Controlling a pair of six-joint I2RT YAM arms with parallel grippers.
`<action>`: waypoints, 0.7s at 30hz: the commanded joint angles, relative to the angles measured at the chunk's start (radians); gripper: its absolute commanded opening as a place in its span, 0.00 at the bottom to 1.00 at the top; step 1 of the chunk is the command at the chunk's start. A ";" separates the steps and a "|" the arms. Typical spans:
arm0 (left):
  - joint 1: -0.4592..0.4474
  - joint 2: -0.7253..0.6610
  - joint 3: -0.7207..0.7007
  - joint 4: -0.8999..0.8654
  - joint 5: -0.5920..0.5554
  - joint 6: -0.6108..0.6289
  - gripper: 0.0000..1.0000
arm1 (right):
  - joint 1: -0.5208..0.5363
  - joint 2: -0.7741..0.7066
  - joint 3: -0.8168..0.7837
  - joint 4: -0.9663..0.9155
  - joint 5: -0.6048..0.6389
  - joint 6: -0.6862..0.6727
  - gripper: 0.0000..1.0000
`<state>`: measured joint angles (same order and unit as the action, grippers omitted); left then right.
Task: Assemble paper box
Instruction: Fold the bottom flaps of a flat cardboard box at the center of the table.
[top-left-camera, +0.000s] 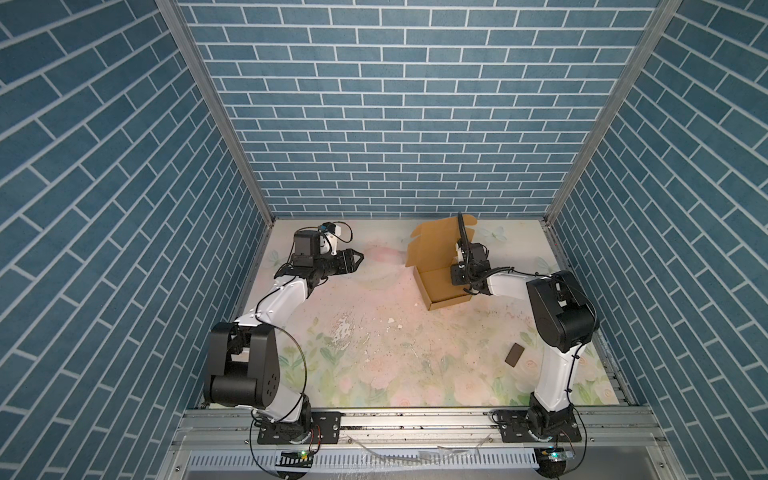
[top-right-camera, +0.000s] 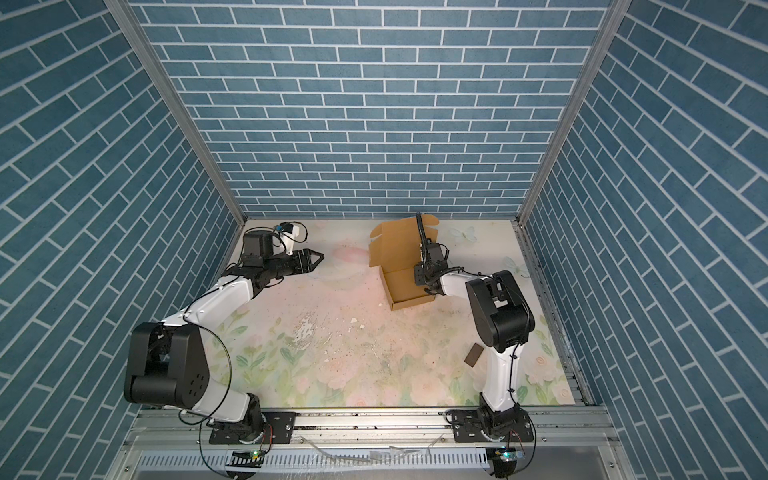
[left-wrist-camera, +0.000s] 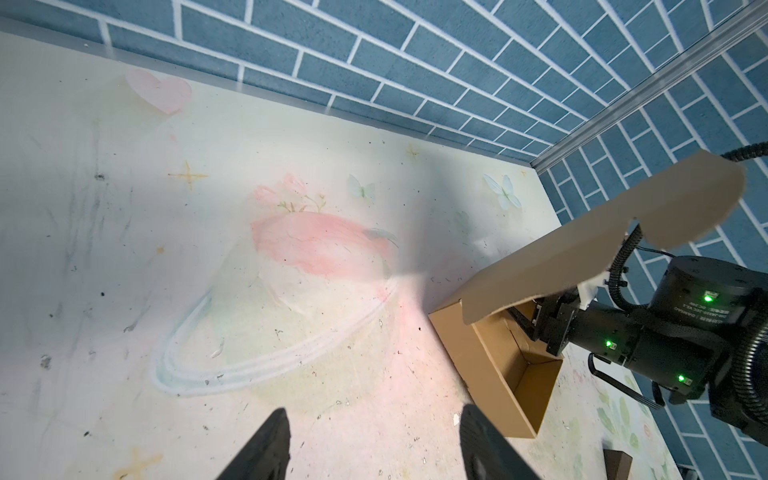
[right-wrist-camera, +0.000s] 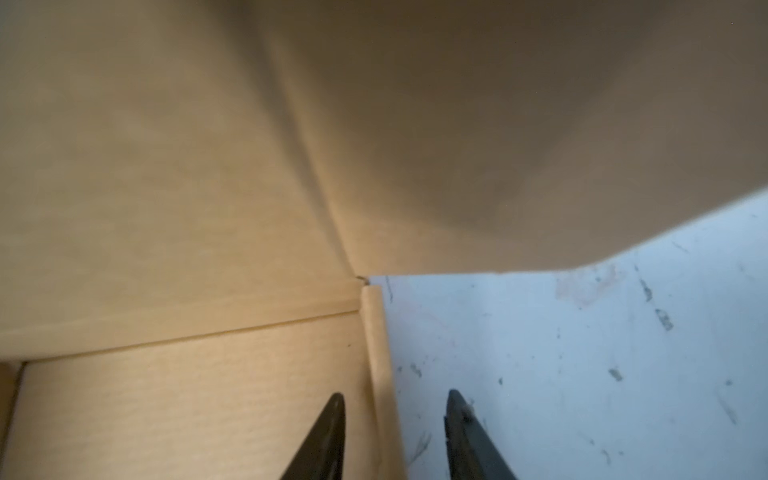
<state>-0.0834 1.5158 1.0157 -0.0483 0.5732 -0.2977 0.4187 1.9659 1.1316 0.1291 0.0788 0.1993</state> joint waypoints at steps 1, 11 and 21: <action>0.008 0.002 -0.009 0.009 0.009 0.004 0.67 | -0.001 0.036 0.002 -0.015 0.004 -0.028 0.31; 0.016 0.001 -0.023 0.027 -0.001 0.002 0.67 | 0.002 0.051 0.025 -0.060 0.011 -0.054 0.19; 0.027 -0.006 -0.019 0.009 -0.012 -0.001 0.67 | 0.009 0.098 0.045 -0.118 -0.022 -0.016 0.12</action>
<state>-0.0666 1.5158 0.9993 -0.0341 0.5686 -0.3000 0.4202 1.9999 1.1889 0.0818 0.0719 0.1764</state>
